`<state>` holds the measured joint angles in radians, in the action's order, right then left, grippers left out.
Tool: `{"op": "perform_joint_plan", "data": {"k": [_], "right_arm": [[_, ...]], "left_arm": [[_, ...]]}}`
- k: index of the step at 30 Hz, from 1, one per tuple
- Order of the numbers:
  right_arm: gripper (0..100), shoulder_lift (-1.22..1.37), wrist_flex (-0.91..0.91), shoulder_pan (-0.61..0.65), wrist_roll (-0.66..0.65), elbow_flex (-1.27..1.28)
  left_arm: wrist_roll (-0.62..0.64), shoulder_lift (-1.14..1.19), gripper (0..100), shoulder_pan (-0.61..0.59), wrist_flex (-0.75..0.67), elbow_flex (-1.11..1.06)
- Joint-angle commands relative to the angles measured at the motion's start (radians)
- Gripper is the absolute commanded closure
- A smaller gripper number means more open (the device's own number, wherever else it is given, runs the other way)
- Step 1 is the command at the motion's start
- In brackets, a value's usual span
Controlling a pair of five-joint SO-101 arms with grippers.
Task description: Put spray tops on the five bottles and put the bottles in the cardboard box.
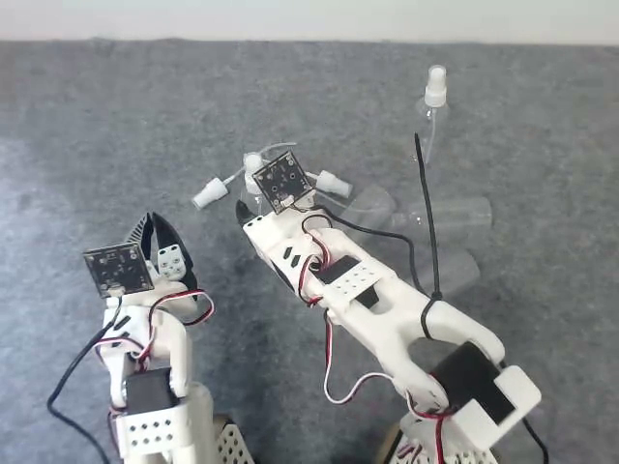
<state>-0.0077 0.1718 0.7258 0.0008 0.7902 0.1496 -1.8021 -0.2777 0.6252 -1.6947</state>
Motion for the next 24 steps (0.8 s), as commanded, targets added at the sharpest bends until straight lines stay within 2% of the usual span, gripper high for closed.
{"op": "perform_joint_plan", "data": {"k": [1,7,19,24], "right_arm": [[86.5,-0.035,-0.012,-0.008,0.011,-0.054],[86.5,-0.203,-0.054,-0.018,0.006,0.018],[86.5,-0.544,-0.441,-0.021,0.006,0.020],[86.5,-0.667,-0.610,-0.074,0.006,0.020]], "left_arm": [[-0.011,-0.018,99,0.000,0.005,0.010],[-0.011,-0.018,99,0.000,0.005,0.010],[-0.011,-0.018,99,0.000,0.005,0.010],[-0.011,-0.018,99,0.000,0.005,0.010]]}}
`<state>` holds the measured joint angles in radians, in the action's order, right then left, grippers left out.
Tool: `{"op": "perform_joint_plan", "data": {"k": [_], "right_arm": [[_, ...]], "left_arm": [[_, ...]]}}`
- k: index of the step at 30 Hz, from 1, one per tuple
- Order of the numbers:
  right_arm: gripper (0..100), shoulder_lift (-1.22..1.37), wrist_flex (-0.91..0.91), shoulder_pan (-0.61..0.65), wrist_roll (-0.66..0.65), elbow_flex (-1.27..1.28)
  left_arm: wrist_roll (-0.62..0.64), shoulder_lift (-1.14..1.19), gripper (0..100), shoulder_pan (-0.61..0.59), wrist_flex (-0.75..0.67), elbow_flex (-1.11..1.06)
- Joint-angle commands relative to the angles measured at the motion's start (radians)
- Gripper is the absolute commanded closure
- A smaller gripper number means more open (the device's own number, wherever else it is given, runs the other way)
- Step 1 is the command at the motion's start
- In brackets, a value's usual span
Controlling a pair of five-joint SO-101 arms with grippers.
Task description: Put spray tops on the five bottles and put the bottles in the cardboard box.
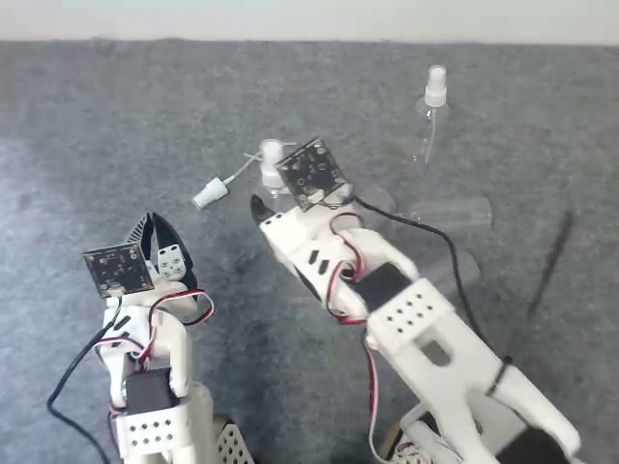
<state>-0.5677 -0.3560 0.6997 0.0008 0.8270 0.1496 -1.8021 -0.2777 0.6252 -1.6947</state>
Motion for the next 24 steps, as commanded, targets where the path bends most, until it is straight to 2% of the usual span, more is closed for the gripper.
{"op": "perform_joint_plan", "data": {"k": [1,10,13,20,24], "right_arm": [[86.5,-0.130,-0.114,-0.065,0.005,-0.017],[86.6,-0.332,-0.338,-0.294,0.005,-0.017],[86.6,-0.367,-0.380,-0.387,-0.037,-0.017],[86.6,-0.392,-0.383,-0.585,-0.091,-0.015],[86.6,-0.361,-0.308,-0.685,-0.110,-0.011]], "left_arm": [[-0.011,-0.018,99,0.000,0.005,0.010],[-0.011,-0.018,99,0.000,0.005,0.010],[-0.011,-0.018,99,0.000,0.005,0.010],[-0.011,-0.018,99,0.000,0.005,0.010],[-0.011,-0.018,99,0.000,0.006,0.010]]}}
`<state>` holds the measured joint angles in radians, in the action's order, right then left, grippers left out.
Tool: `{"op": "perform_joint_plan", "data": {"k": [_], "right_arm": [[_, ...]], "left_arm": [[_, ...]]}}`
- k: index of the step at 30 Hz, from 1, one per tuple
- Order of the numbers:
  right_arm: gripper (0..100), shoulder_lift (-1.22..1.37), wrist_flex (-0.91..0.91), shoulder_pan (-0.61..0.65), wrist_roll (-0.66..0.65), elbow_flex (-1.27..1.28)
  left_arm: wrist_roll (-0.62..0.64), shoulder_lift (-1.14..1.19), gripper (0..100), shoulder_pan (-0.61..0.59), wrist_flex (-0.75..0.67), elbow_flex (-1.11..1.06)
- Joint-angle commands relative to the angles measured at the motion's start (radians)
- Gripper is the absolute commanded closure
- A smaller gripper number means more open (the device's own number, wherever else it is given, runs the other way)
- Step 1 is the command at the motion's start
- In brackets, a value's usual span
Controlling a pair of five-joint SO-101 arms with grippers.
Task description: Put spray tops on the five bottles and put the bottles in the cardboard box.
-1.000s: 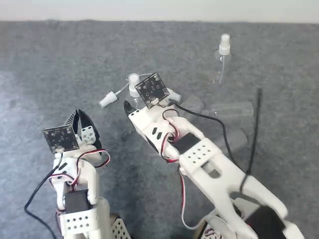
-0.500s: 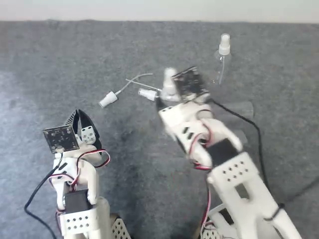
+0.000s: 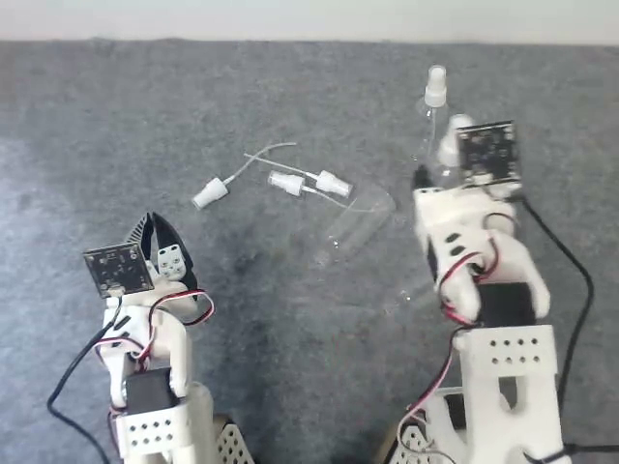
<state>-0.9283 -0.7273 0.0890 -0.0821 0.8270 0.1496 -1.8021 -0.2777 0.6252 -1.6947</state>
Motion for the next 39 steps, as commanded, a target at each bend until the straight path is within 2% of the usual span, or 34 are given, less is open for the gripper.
{"op": "perform_joint_plan", "data": {"k": [1,12,21,25,31,39], "right_arm": [[86.6,0.015,0.090,-0.094,-0.032,-0.012],[86.6,0.325,0.453,-0.214,-0.026,-0.017],[86.6,0.562,0.746,-0.229,-0.026,-0.025],[86.6,0.648,0.779,-0.231,-0.012,-0.089],[86.6,0.777,0.769,-0.252,0.098,-0.226],[86.6,0.829,0.779,-0.263,0.103,-0.255]], "left_arm": [[-0.011,-0.018,99,0.000,0.006,0.010],[-0.011,-0.018,99,0.000,0.006,0.010],[-0.011,-0.017,99,0.000,0.006,0.010],[-0.011,-0.017,99,0.000,0.006,0.010],[-0.011,-0.017,99,0.000,0.006,0.010],[-0.011,-0.017,99,0.000,0.006,0.010]]}}
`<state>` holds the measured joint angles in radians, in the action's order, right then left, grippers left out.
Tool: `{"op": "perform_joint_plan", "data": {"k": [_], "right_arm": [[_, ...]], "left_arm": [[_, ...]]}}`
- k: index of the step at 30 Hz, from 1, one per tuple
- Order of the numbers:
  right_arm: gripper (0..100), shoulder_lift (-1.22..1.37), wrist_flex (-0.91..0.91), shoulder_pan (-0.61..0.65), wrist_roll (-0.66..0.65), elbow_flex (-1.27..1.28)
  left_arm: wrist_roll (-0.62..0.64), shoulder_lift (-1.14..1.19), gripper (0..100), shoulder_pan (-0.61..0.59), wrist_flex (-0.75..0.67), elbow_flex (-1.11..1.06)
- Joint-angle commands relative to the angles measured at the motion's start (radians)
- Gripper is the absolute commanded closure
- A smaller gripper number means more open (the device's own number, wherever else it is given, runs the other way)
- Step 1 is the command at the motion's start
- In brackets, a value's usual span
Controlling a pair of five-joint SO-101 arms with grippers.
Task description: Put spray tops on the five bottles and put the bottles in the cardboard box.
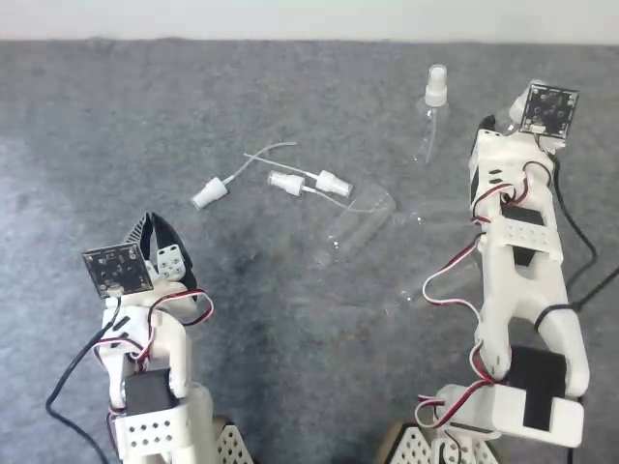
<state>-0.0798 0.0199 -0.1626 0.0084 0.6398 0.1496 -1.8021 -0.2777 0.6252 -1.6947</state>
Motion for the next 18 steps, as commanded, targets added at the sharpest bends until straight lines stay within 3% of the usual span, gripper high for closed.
{"op": "perform_joint_plan", "data": {"k": [1,18], "right_arm": [[86.6,-0.019,0.031,-0.010,0.012,-0.068],[86.6,0.139,0.142,-0.015,0.011,-0.173]], "left_arm": [[-0.011,-0.017,99,0.000,0.006,0.010],[-0.011,-0.017,99,0.000,0.006,0.010]]}}
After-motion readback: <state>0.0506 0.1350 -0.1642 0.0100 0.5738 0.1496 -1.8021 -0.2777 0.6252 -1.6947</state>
